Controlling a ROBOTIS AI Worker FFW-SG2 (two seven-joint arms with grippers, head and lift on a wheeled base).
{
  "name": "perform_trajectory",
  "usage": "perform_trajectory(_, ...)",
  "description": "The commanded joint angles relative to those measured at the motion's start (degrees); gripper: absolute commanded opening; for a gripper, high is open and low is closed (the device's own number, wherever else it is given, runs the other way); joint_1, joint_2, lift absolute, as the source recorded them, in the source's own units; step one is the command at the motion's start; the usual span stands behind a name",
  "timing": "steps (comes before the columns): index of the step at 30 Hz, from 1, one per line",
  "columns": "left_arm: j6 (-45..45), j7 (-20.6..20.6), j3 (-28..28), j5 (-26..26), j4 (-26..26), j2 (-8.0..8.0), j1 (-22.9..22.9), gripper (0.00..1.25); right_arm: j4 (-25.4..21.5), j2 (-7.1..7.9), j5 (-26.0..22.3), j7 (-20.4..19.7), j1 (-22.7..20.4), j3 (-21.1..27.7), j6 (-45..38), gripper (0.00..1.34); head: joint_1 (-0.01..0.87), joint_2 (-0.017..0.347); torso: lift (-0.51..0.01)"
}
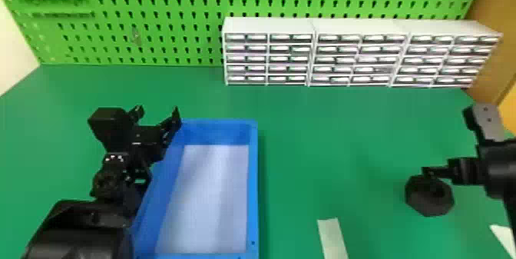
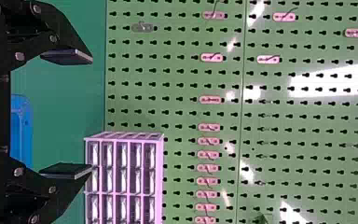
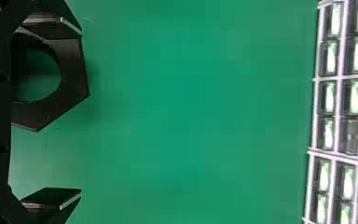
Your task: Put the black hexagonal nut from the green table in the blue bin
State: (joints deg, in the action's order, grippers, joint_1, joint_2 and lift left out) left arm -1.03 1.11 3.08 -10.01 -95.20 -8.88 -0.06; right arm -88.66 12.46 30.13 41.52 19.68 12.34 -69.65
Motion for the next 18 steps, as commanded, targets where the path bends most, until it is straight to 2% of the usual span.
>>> perform_trajectory(1, 0.0, -0.1, 0.1, 0.3, 0.0, 0.00, -0.1, 0.82, 2.1, 0.37, 0.7, 0.8, 0.5, 0.4, 0.7, 1.23, 0.686, 0.052, -0.097)
perform_trajectory(11, 0.0, 0.0, 0.1, 0.3, 0.1, 0.00, -0.1, 0.82, 3.5, 0.90, 1.6, 2.3, 0.7, 0.8, 0.9, 1.23, 0.686, 0.052, -0.097)
perform_trajectory(18, 0.0, -0.1, 0.1, 0.3, 0.1, 0.00, -0.1, 0.82, 5.6, 0.64, 1.5, 2.9, 0.7, 1.7, 2.6, 1.22, 0.686, 0.052, -0.097)
